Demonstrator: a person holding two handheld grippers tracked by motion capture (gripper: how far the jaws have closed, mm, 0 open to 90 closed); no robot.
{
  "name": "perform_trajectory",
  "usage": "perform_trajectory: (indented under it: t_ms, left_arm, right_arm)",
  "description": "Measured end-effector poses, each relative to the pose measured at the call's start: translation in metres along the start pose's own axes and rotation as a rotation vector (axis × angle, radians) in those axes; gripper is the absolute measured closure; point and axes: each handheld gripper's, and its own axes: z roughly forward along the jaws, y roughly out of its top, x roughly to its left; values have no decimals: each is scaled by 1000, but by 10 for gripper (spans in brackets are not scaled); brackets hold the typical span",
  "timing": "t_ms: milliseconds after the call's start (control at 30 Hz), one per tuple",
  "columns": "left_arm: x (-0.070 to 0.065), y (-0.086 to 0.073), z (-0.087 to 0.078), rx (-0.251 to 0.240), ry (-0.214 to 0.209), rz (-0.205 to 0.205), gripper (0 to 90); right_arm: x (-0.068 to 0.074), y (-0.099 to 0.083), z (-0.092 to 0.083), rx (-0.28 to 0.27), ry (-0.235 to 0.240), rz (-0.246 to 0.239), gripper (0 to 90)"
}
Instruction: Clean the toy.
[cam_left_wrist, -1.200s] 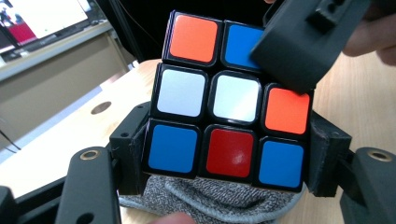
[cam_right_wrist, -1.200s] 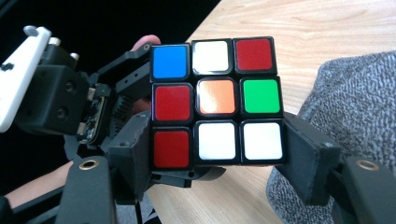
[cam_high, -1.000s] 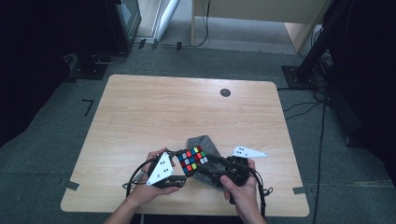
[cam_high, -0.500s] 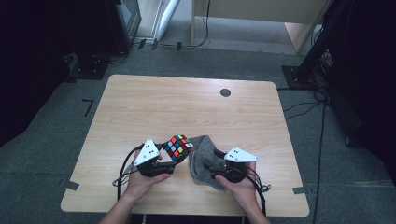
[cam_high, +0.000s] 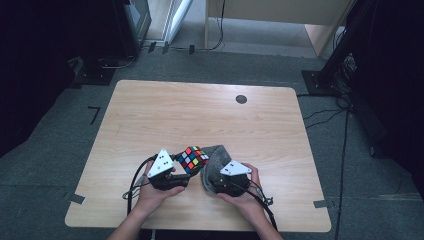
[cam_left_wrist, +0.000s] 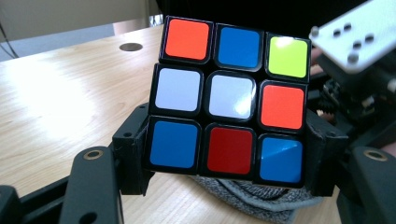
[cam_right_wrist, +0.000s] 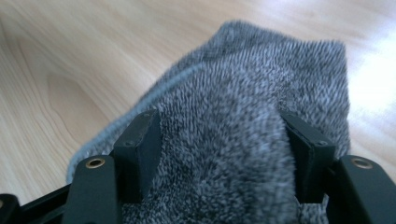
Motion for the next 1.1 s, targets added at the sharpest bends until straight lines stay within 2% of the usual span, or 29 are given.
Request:
perform_trajectory:
  t_ms: [133, 200, 333, 467, 533, 633, 700, 767, 800, 867, 900, 967, 1100]
  left_arm:
    - [2, 1, -6, -21, -20, -23, 337]
    - [2, 2, -8, -28, -5, -21, 337]
    - [3, 1, -8, -25, -11, -22, 338]
    - [1, 0, -7, -23, -16, -14, 337]
    - [0, 0, -7, -22, -12, -8, 338]
    - [0, -1, -6, -18, -27, -10, 337]
    - [0, -2, -5, -14, -39, -6, 337]
    - [-1, -2, -5, -10, -49, 10, 337]
    - [-2, -3, -4, -8, -53, 23, 337]
    - [-8, -3, -2, 3, -63, 70, 337]
    - [-11, -4, -1, 8, -71, 95, 337]
    - [-20, -5, 2, 17, -92, 146, 337]
    - [-38, -5, 9, 31, -127, 217, 337]
  right_arm:
    - [1, -4, 2, 11, -15, -5, 392]
    - [0, -4, 0, 19, -8, -14, 442]
    - [-9, -8, -3, 10, 21, 10, 601]
    - [-19, -11, -6, -7, 51, 62, 721]
    - [-22, -11, -10, 5, 60, 78, 755]
    - [-25, -10, -17, 5, 42, 89, 769]
    - [-26, -7, -27, -49, 45, 113, 769]
    - [-28, -2, -43, -142, 59, 149, 767]
    - [-29, 1, -51, -196, 76, 182, 765]
    - [-29, 6, -67, -312, 140, 255, 764]
    - [-28, 9, -75, -358, 175, 275, 763]
    - [-23, 13, -87, -423, 202, 267, 762]
    - [-6, 23, -97, -486, 297, 237, 757]
